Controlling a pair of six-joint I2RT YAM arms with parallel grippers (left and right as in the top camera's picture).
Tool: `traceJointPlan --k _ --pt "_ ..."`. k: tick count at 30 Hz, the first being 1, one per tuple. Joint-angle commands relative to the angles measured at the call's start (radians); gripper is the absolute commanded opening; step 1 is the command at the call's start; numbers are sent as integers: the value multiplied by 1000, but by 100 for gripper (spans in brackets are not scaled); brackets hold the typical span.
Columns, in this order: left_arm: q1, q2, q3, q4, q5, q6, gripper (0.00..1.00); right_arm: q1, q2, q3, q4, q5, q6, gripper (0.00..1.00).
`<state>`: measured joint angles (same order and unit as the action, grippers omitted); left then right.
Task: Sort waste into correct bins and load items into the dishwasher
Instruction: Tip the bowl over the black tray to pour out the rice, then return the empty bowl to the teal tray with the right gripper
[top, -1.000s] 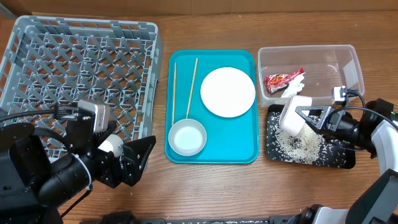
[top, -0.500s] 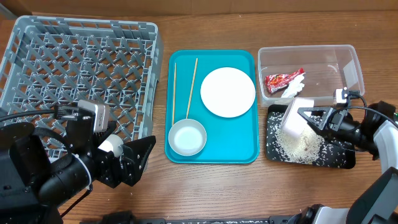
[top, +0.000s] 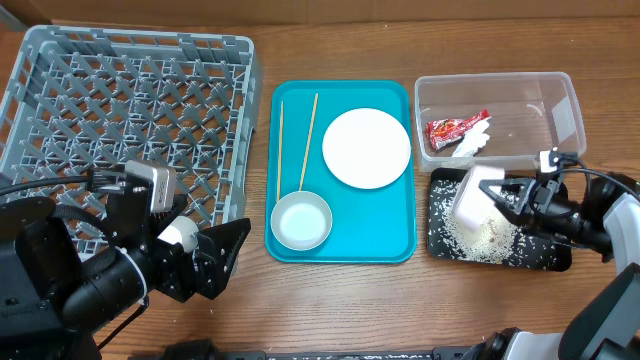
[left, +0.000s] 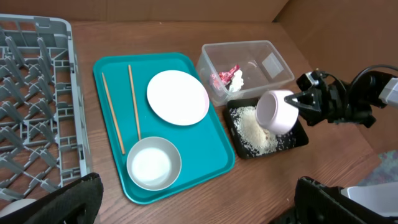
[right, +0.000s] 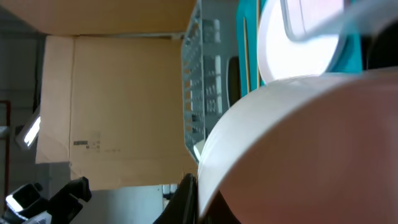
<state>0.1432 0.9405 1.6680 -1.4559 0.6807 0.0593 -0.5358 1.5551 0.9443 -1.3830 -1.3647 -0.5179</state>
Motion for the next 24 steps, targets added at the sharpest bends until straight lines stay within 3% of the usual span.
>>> traceJointPlan --k 1,4,8,11,17,19,24 --pt "-6 2 16 0 14 16 100 47 -31 50 -112 63 -140 4" --pt "-6 2 16 0 14 16 100 119 -72 87 -192 123 -198 4" --pt "-6 2 16 0 14 16 100 275 -148 112 -179 247 -142 4" --pt "-6 2 16 0 14 16 100 415 -197 112 -66 380 58 4" --pt "-6 2 16 0 14 16 100 798 -219 111 264 891 660 4" --pt "-6 2 16 0 14 16 100 924 -219 111 359 1038 773 4" --pt "-6 2 16 0 14 16 100 1132 -197 110 519 1284 864 5"
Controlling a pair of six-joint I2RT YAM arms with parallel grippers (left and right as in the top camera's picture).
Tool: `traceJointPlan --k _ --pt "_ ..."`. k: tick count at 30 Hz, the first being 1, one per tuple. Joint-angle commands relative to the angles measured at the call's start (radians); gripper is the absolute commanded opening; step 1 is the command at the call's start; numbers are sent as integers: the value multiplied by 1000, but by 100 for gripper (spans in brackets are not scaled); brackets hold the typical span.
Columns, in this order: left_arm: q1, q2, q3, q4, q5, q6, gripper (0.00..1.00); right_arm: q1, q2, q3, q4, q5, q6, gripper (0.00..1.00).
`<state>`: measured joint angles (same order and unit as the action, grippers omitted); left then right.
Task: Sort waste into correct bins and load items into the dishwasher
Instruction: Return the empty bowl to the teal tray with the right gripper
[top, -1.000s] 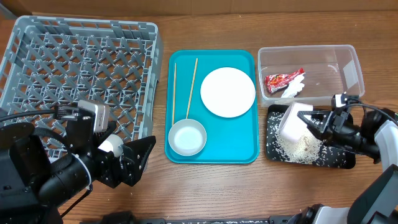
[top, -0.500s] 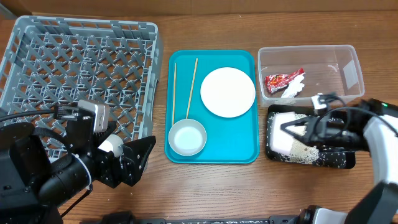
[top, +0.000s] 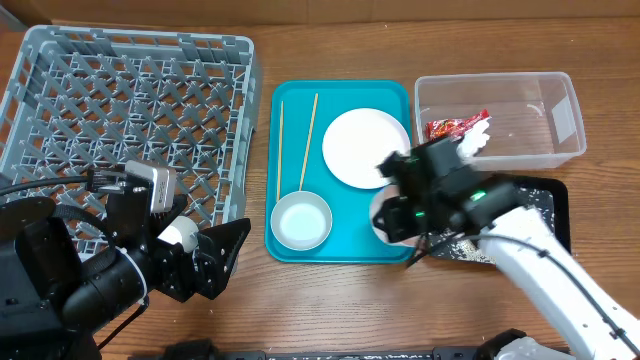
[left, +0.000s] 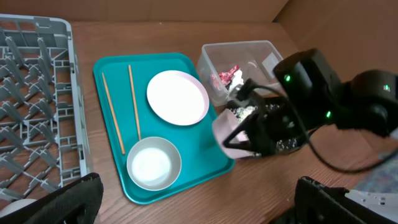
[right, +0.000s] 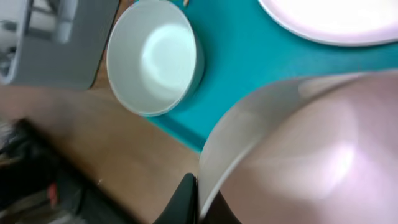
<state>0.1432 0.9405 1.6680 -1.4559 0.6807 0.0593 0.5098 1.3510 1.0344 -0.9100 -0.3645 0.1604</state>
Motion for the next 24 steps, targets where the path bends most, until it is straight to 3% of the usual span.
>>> traceJointPlan --k 1,10,11,12,14,24 --pt "-6 2 16 0 14 16 100 116 22 20 68 299 185 5" --pt "-6 2 16 0 14 16 100 177 242 20 135 365 214 11" --pt "-6 2 16 0 14 16 100 178 252 20 141 349 214 19" --pt "-6 2 16 0 14 16 100 179 254 21 142 348 214 35" --pt "-6 2 16 0 14 16 100 179 245 37 132 347 214 46" --pt "-6 2 16 0 14 16 100 179 173 229 26 208 200 49"
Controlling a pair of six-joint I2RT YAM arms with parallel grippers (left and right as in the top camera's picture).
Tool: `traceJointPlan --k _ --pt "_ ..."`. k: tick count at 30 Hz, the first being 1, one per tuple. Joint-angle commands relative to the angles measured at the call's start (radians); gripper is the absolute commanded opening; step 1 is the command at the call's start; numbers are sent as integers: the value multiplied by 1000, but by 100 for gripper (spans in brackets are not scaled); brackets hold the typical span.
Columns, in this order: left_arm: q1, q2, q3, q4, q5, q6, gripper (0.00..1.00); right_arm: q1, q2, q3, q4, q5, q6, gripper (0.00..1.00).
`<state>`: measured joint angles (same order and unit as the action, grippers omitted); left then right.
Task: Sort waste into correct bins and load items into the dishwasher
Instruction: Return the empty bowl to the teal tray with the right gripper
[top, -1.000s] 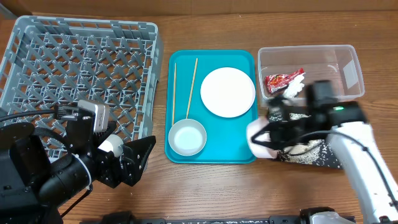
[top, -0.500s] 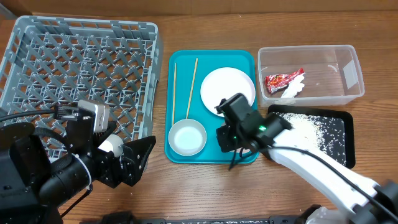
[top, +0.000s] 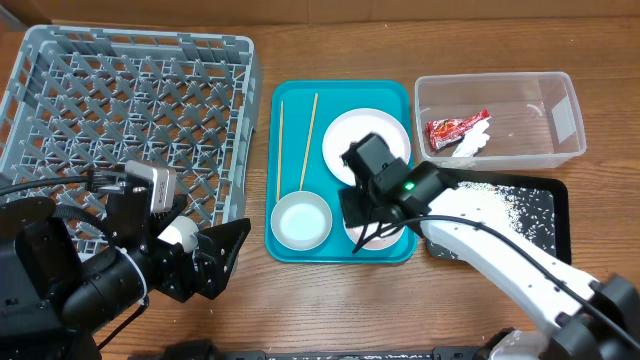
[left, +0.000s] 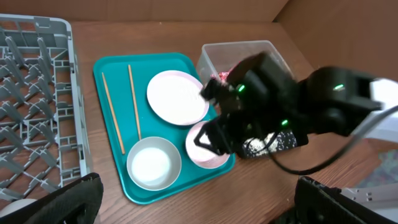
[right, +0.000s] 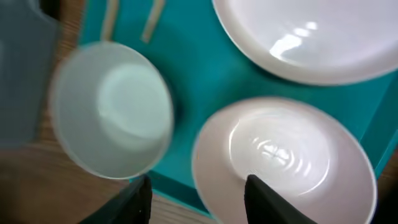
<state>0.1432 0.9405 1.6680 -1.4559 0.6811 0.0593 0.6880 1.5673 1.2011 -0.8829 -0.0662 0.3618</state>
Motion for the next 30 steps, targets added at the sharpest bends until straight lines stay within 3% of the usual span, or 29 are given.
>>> traceJointPlan --k 1,12,21,24,30 --pt "-6 2 16 0 14 16 100 1 -43 63 7 -123 -2 48" --pt "-6 2 16 0 14 16 100 77 -18 63 -3 -50 -2 48" --pt "-6 2 16 0 14 16 100 56 -82 90 -2 -34 32 55" --pt "-6 2 16 0 14 16 100 56 -148 110 -3 38 32 60" --pt "-6 2 16 0 14 16 100 56 -309 117 22 246 24 80"
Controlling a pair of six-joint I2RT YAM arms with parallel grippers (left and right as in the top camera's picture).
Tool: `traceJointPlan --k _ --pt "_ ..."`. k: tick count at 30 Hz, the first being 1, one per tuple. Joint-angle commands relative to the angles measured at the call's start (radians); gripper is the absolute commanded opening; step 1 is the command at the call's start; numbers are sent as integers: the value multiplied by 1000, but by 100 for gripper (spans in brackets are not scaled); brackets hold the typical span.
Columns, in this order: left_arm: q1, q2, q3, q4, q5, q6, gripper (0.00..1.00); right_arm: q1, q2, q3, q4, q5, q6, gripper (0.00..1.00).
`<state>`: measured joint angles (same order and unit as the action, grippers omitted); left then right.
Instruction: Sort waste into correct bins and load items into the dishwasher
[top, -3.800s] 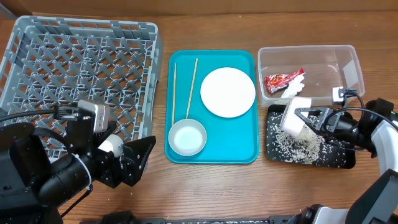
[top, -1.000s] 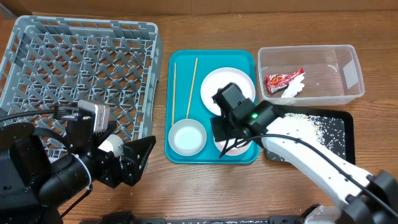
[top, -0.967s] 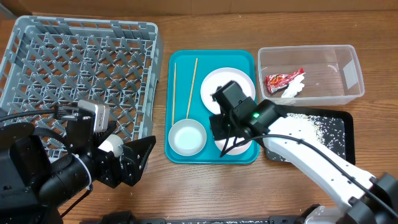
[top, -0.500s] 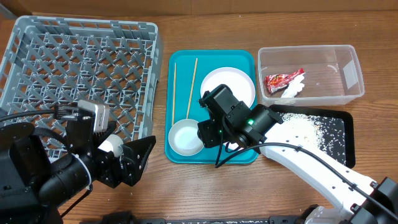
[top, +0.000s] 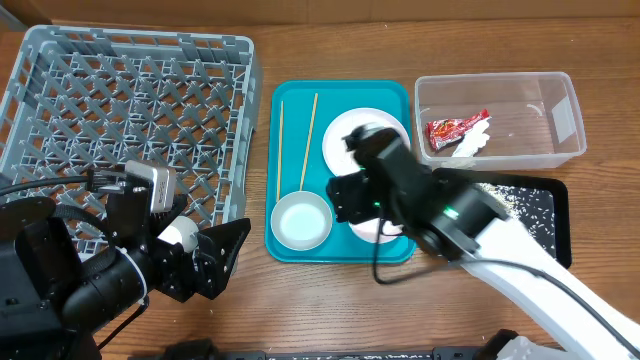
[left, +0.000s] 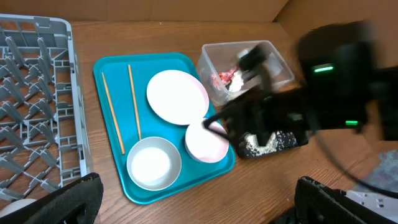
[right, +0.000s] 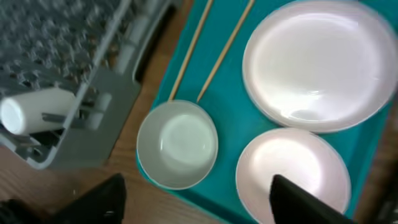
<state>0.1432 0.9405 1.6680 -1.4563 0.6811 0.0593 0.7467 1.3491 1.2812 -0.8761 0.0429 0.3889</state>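
The teal tray (top: 345, 98) holds a white plate (top: 375, 118), two chopsticks (top: 308, 140), a pale grey bowl (top: 300, 221) and a pink bowl (left: 206, 142) standing upright at its front right. My right gripper (right: 198, 183) hangs open above both bowls and grips nothing. In the overhead view that arm (top: 360, 205) hides most of the pink bowl. My left gripper (left: 199, 199) is open over bare wood in front of the grey dish rack (top: 120, 100), well apart from the tray.
A clear bin (top: 500, 120) at the back right holds a red wrapper (top: 455, 128) and white tissue (top: 472, 142). A black tray (top: 520, 215) strewn with rice lies in front of it. The rack fills the left of the table.
My right gripper was low and close over the pink bowl on the tray. It now stands higher with its fingers wide apart, and the bowl rests free. The left arm has not moved.
My right gripper held the pink bowl tipped over the black tray, where rice lay. Then it held the bowl at the teal tray's right edge. Then the bowl sat on the tray beside the plate, and now the gripper is open above it.
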Motion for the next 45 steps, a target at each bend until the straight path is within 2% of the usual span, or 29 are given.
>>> traceJointPlan --k 1,3,9,14,18,27,32,36,41,45 --pt "-6 2 16 0 14 16 100 -3 -113 37 19 138 -3 81" --pt "-6 2 16 0 14 16 100 -3 -156 37 29 137 -2 100" --pt "-6 2 16 0 14 16 100 -3 -241 37 -80 129 5 100" --pt "-6 2 16 0 14 16 100 -42 -300 37 -27 181 -2 100" --pt "-6 2 16 0 14 16 100 -111 -375 37 20 179 -116 100" --pt "-6 2 16 0 14 16 100 -274 -537 6 -8 118 -277 100" --pt "-6 2 16 0 14 16 100 -509 -659 -149 53 -51 -289 100" --pt "-6 2 16 0 14 16 100 -674 -802 -376 148 -109 -289 100" --pt "-6 2 16 0 14 16 100 -754 -970 -595 206 -123 -289 100" --pt "-6 2 16 0 14 16 100 -809 -1139 -815 329 -63 -289 100"
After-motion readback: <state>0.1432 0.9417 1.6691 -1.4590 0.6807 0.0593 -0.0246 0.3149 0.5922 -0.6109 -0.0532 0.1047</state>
